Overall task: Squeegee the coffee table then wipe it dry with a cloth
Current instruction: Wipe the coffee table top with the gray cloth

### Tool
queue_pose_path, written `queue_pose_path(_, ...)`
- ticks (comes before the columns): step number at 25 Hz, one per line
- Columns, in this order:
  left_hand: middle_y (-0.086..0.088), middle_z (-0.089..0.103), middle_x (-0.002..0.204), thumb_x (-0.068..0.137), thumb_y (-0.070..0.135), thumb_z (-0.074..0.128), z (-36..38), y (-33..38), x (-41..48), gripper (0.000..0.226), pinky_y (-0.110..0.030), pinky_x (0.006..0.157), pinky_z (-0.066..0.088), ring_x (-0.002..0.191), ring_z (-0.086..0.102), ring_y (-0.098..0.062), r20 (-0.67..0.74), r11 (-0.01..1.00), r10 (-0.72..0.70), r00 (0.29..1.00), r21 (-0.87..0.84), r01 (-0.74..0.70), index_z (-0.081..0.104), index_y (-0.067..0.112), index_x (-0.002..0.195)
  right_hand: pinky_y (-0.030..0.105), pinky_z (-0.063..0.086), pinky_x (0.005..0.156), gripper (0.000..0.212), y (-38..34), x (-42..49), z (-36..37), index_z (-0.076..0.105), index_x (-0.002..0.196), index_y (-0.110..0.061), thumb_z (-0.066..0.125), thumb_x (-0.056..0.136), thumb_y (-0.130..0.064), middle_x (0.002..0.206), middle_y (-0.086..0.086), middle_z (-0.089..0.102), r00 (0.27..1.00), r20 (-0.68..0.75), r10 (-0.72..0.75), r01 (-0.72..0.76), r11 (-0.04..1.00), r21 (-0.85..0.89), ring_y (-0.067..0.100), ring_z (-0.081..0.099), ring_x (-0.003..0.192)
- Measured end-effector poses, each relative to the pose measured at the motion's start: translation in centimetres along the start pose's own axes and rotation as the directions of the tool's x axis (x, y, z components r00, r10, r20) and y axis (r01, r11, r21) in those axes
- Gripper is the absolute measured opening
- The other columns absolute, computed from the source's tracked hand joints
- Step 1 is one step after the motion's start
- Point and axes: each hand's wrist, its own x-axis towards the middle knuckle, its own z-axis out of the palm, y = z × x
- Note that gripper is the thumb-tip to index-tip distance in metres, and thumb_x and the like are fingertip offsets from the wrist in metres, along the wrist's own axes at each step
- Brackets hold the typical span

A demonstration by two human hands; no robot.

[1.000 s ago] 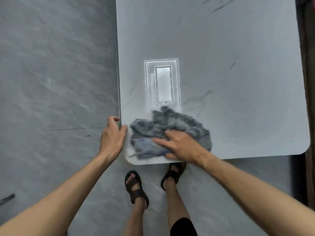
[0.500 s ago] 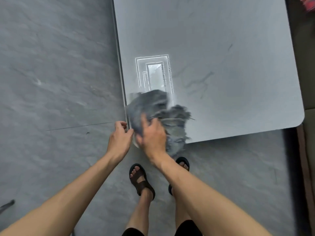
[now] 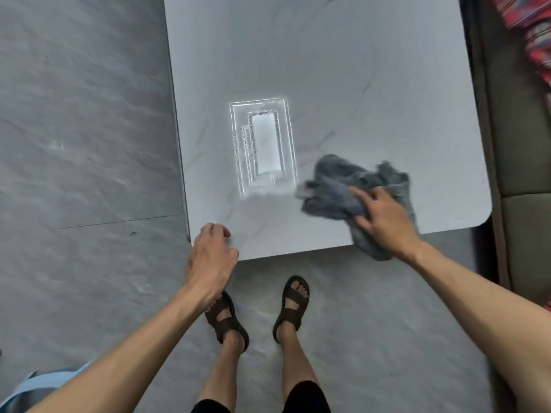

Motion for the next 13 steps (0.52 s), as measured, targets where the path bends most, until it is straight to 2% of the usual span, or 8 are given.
queue_pose_path(1,-0.002,0.047,0.129,0.086,0.015,0.051,0.3,0.1,0.3,0.031,-0.033,0.086,0.041,0.114,0.050,-0.023,0.043,1.000,0.001,0.999,-0.024,0.000,0.052,0.015,0.117,0.039,0.049,0.075,0.057,2.1,-1.0,-0.3,0.038,0.141,-0.032,0.055,0.088,-0.045,0.108,0.017,0.050,0.978,-0.040,0.204,-0.204,0.979,0.008,0.037,0.057,0.092)
queue_pose_path(2,-0.003,0.048,0.129,0.086,0.014,0.051,0.6,0.4,0.5,0.031,-0.032,0.087,0.040,0.114,0.050,-0.023,0.062,0.999,0.010,0.998,-0.045,-0.007,0.052,0.014,0.117,0.044,0.048,0.079,0.056,3.6,-1.7,-0.3,0.039,0.140,-0.031,0.056,0.089,-0.045,0.110,0.021,0.051,0.904,-0.087,0.419,-0.416,0.908,0.050,0.041,0.055,0.097)
queue_pose_path(3,-0.002,0.049,0.128,0.086,0.014,0.051,1.0,1.0,0.2,0.031,-0.031,0.086,0.040,0.112,0.050,-0.021,0.060,0.997,0.008,0.998,-0.079,-0.003,0.052,0.014,0.117,0.047,0.047,0.083,0.056,4.3,-2.2,-0.4,0.038,0.139,-0.028,0.055,0.089,-0.047,0.113,0.024,0.051,0.791,-0.112,0.602,-0.593,0.798,0.108,0.043,0.053,0.102)
queue_pose_path(5,-0.001,0.054,0.122,0.086,0.014,0.051,1.6,1.9,-0.5,0.030,-0.028,0.082,0.038,0.102,0.050,-0.016,0.043,0.983,-0.034,0.999,-0.179,0.041,0.053,0.016,0.116,0.052,0.044,0.087,0.056,3.2,-1.9,-0.1,0.036,0.137,-0.020,0.052,0.090,-0.046,0.118,0.030,0.051,0.578,-0.104,0.809,-0.785,0.587,0.197,0.046,0.051,0.109)
queue_pose_path(6,0.000,0.056,0.117,0.086,0.014,0.051,2.1,1.9,-0.9,0.028,-0.027,0.081,0.039,0.099,0.051,-0.014,0.043,0.969,-0.058,0.997,-0.237,0.066,0.054,0.017,0.114,0.053,0.043,0.086,0.056,1.6,-1.1,0.1,0.036,0.135,-0.013,0.051,0.091,-0.044,0.119,0.033,0.052,0.525,-0.094,0.846,-0.818,0.532,0.219,0.047,0.051,0.110)
queue_pose_path(8,0.002,0.060,0.108,0.087,0.014,0.053,2.9,1.5,-1.9,0.025,-0.031,0.077,0.046,0.097,0.056,-0.015,0.075,0.922,-0.123,0.990,-0.361,0.142,0.056,0.018,0.112,0.052,0.044,0.083,0.055,-2.7,0.2,0.8,0.037,0.131,-0.003,0.050,0.093,-0.041,0.120,0.034,0.053,0.542,-0.088,0.836,-0.807,0.547,0.222,0.047,0.053,0.109)
queue_pose_path(11,0.006,0.063,0.108,0.086,0.016,0.058,4.1,-0.2,-3.3,0.027,-0.035,0.079,0.052,0.101,0.060,-0.016,0.150,0.801,-0.235,0.960,-0.529,0.279,0.057,0.022,0.113,0.048,0.046,0.079,0.056,-10.1,1.9,1.7,0.036,0.131,0.000,0.050,0.094,-0.041,0.121,0.028,0.054,0.710,-0.060,0.702,-0.674,0.702,0.230,0.043,0.055,0.105)
queue_pose_path(13,0.010,0.063,0.116,0.085,0.019,0.065,4.5,-1.9,-3.7,0.037,-0.035,0.086,0.052,0.109,0.059,-0.012,0.167,0.732,-0.253,0.953,-0.611,0.302,0.056,0.024,0.121,0.046,0.048,0.077,0.057,-15.4,2.7,2.6,0.035,0.133,-0.003,0.053,0.093,-0.040,0.117,0.024,0.056,0.851,-0.016,0.526,-0.511,0.834,0.209,0.039,0.057,0.101)
